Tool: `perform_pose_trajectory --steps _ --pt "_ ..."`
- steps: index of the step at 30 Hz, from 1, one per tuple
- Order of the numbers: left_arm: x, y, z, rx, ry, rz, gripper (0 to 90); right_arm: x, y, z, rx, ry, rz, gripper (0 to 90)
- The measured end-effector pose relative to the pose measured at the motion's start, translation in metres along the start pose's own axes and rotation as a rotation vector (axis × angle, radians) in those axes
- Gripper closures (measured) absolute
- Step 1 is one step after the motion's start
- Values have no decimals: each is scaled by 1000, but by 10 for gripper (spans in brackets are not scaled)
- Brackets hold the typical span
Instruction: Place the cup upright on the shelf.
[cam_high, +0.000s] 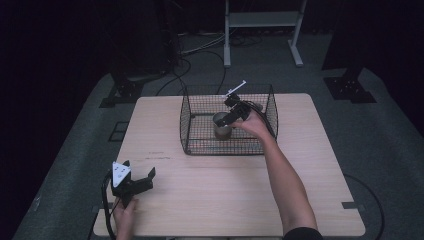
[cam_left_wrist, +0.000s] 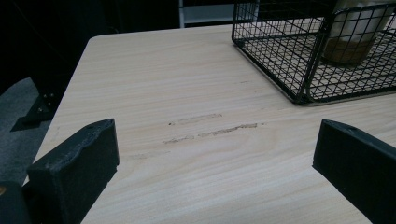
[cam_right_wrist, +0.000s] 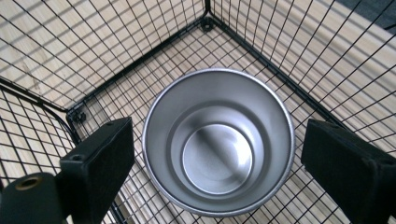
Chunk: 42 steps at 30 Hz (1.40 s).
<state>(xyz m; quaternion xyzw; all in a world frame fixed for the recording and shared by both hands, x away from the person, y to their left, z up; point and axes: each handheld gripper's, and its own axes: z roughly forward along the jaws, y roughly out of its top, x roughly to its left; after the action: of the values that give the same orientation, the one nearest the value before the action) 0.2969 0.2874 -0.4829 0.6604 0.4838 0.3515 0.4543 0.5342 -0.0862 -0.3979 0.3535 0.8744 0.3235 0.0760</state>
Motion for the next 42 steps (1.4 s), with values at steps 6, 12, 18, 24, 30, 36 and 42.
perform_pose_trajectory --steps 6,12,18,24,30,36,42 --pt "0 0 0 5 2 2 0 0 1 -11 -52 5 14 92" --pt "1 1 1 9 6 1 0 3 2 -31 -143 20 43 94" --pt "0 1 1 16 2 13 0 15 -2 -49 -205 61 23 95" --pt "-2 0 0 9 1 21 0 31 -17 -69 -245 95 -6 96" --pt "-1 0 0 5 3 17 0 33 -33 -82 -249 111 -3 97" --pt "-2 0 1 10 4 23 0 29 -46 -93 -271 130 14 123" --pt "-2 0 0 10 5 23 0 30 -56 -103 -264 125 7 124"
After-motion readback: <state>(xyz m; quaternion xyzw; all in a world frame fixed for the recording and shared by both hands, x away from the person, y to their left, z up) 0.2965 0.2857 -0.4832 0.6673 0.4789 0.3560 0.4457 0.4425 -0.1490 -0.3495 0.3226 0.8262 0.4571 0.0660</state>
